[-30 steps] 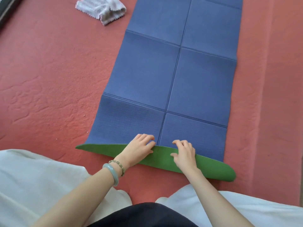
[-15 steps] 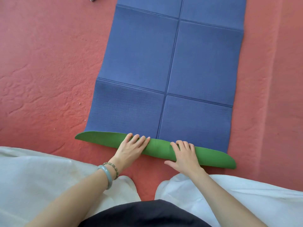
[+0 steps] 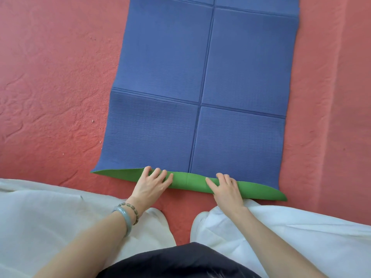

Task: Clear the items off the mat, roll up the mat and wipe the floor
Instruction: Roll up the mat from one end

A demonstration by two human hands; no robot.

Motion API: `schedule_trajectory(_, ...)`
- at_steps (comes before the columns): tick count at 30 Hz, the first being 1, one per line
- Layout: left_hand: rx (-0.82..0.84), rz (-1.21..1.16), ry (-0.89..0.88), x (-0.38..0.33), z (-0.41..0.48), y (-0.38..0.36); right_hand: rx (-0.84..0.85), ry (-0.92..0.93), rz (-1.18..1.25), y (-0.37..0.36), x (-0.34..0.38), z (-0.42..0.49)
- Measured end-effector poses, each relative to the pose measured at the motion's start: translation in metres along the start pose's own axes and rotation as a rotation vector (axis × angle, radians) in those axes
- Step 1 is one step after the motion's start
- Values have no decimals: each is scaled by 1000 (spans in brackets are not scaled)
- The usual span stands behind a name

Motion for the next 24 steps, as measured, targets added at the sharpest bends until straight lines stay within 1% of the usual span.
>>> schedule_trajectory(3,29,-34,16,-1,-6,-1,-15,38,17,-2,-1,0)
schedule_trajectory(8,60,-80,23,3,-9,-5,-54,45,1,-5,-2,-1)
schedule_trajectory(10,73,-114,4,7,-10,-6,-40,54,8,-2,-3,-1)
schedule_trajectory(13,100,-215,16,16,-6,-7,31,36,77,7,-6,1)
schedule_trajectory(15,137,-367,71,25,1,-1,79,-18,174,14,-13,3)
schedule_trajectory(16,163,-504,141,32,5,2,104,-88,253,17,-18,8)
schedule_trajectory(17,216,-656,242,41,11,7,186,-163,367,21,-23,11)
schedule_trajectory(18,298,-812,364,49,16,12,233,-217,464,23,-28,15)
schedule_trajectory(19,344,-920,461,56,22,16,259,-257,534,24,-31,18)
schedule_trajectory(21,398,-970,518,68,36,20,306,-305,603,25,-36,24)
schedule_trajectory(24,470,-941,507,77,59,22,368,-326,622,27,-42,34)
Point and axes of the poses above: each hand's wrist, its own z-axis towards the middle knuckle, its own y-axis out of the back of the hand, x = y × z, the point moved 1 cm from there along z, towards the middle knuckle, and after that the axes turned 11 degrees about -z, right-handed, at the moved point
